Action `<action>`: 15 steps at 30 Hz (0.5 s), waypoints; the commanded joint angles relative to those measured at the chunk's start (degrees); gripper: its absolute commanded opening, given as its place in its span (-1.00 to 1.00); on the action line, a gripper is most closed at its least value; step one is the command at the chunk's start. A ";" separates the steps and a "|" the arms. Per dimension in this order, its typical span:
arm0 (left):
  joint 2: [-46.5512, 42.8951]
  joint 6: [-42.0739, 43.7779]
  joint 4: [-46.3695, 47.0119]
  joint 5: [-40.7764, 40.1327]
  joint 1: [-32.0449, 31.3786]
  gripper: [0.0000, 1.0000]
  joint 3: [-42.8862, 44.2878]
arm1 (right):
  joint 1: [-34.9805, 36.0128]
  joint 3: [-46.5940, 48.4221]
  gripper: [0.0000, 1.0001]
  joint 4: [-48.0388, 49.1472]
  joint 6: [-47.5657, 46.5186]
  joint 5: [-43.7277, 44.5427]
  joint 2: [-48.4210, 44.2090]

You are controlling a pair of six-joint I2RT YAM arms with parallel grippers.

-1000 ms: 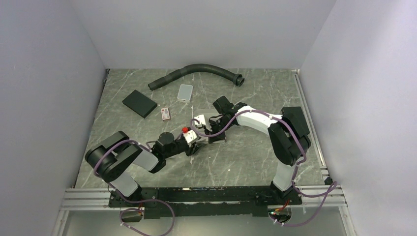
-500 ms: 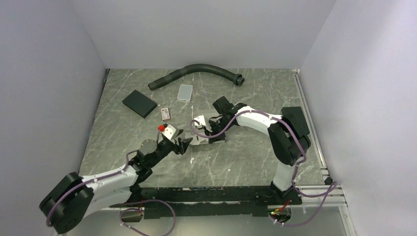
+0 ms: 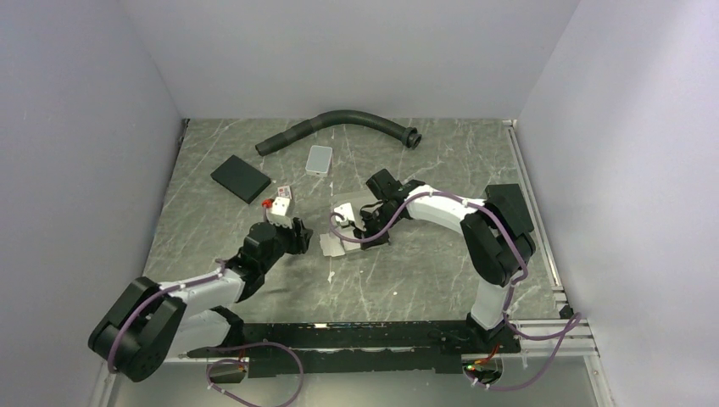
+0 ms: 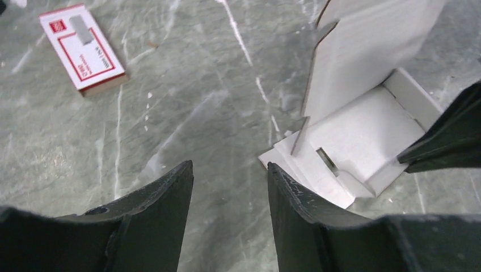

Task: Fold the paper box
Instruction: Fold the paper box at the center of the board.

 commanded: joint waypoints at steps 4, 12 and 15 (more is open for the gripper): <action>6.06 -4.32 4.41 5.65 3.04 0.09 4.30 | 0.87 -0.34 -0.45 -0.31 -2.80 -0.47 -0.25; 14.70 -5.28 6.81 10.11 3.65 -0.11 7.42 | 1.00 1.27 -0.36 -1.01 -0.54 -2.87 -1.09; 18.71 -5.42 7.12 13.23 3.89 -0.24 10.12 | 1.00 1.78 -0.36 -1.29 0.09 -3.21 -0.98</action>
